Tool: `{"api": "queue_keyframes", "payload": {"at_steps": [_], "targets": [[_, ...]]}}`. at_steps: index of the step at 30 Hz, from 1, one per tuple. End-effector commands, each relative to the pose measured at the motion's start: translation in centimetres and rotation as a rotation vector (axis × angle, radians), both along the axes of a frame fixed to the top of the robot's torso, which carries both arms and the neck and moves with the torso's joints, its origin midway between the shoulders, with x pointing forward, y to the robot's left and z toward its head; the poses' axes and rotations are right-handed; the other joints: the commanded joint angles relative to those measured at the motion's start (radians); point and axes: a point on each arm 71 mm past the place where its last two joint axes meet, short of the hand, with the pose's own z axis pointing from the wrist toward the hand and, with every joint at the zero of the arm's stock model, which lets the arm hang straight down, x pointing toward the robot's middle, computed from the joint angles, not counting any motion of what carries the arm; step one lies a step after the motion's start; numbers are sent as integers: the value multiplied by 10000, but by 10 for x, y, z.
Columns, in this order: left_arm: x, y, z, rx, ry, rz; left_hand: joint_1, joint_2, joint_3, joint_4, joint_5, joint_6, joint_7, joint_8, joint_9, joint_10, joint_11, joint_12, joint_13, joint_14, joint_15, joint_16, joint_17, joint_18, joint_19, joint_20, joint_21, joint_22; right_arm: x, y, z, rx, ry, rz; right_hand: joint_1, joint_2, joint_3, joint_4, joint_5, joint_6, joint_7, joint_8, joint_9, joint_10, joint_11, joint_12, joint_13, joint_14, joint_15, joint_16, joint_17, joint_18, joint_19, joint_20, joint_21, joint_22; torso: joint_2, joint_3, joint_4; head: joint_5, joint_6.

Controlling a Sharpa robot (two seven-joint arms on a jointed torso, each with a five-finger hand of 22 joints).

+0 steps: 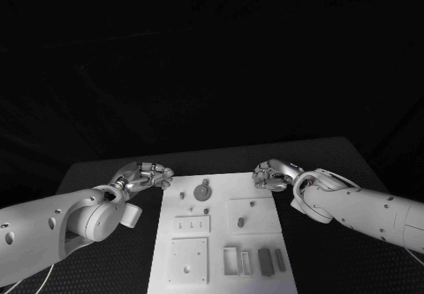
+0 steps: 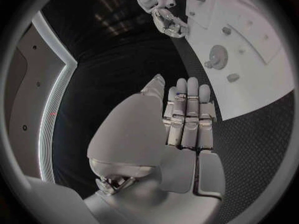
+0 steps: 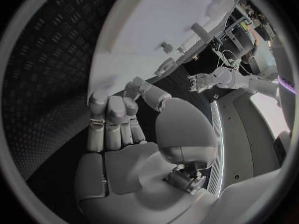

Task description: Assemble the parts on the task board

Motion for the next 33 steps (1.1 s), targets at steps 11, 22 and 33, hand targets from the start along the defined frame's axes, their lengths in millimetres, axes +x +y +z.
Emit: {"api": "queue_keyframes", "payload": {"at_steps": [11,22,33], "targets": [[3,-24,-6,1214,1216,-1023,-1357,-55,-420,53,-624,143,39,-173,-97,185,5,-66,51,72,-7,-97,156,167,-52,-36,106,94,-5,53,31,-1486,-724,395,11,55,5,-80,-55,2101,-365,44,45,-132,-351,44,-29,69,-120,78,8,528,65,-53,114,71,-58,-66,-16,-3,155],[8,-47,-6,1869,1478,-1172,-2474,-409,-40,53,-622,-83,150,-409,-239,-103,155,-331,-1,-50,33,-218,269,221,-165,0,103,109,-20,110,41,-1652,-1059,1043,16,63,7,-82,-56,2147,-383,35,59,-80,-367,23,-52,110,-128,77,-4,527,86,-43,130,70,-205,-166,-39,199,168],[7,-70,-9,2197,1605,-1555,-3079,-797,638,49,-621,-73,158,-449,-298,-205,196,-362,11,-123,75,-316,378,241,-279,47,140,150,-29,149,44,-1556,-1246,1581,43,37,34,-80,-56,2171,-394,21,70,-38,-380,3,-71,142,-139,67,-18,528,104,-26,139,66,-290,-212,-29,289,99]]}}
